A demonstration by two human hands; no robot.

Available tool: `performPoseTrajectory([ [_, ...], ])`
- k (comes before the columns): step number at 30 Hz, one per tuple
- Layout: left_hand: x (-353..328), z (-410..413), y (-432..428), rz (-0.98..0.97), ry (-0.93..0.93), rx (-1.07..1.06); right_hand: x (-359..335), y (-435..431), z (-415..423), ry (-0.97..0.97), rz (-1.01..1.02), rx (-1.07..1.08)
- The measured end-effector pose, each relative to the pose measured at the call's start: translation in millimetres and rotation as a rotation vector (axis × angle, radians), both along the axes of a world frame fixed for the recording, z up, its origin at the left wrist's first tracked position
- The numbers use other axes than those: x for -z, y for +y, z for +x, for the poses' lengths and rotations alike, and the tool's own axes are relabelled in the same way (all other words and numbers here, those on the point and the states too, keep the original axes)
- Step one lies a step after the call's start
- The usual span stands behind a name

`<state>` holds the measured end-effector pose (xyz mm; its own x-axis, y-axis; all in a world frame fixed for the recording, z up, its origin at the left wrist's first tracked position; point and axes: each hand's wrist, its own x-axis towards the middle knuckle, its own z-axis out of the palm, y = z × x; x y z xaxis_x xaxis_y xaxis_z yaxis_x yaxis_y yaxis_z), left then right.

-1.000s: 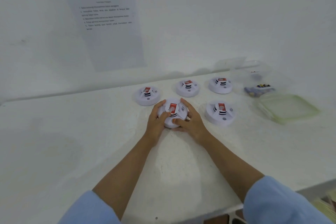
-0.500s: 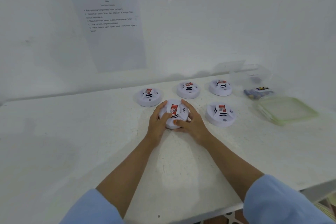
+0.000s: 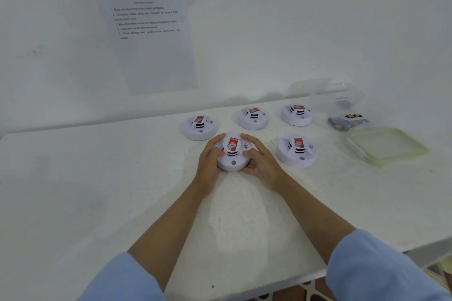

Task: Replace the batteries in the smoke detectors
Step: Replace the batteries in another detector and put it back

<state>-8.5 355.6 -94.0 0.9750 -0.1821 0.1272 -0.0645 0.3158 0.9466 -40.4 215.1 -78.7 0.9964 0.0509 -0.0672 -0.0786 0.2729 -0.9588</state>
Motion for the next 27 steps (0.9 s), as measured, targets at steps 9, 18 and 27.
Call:
performPoseTrajectory([
  [9,-0.3,0.2,0.3,-0.032,0.044,0.015,0.5,1.6,-1.4,-0.015,-0.013,0.013],
  [18,-3.6,-1.7,-0.4,-0.045,0.049,0.000,2.5,3.0,-1.5,-0.024,-0.016,0.033],
  [27,-2.0,-2.0,0.0,-0.040,0.051,0.006,2.0,3.3,-1.1,-0.032,-0.001,0.028],
])
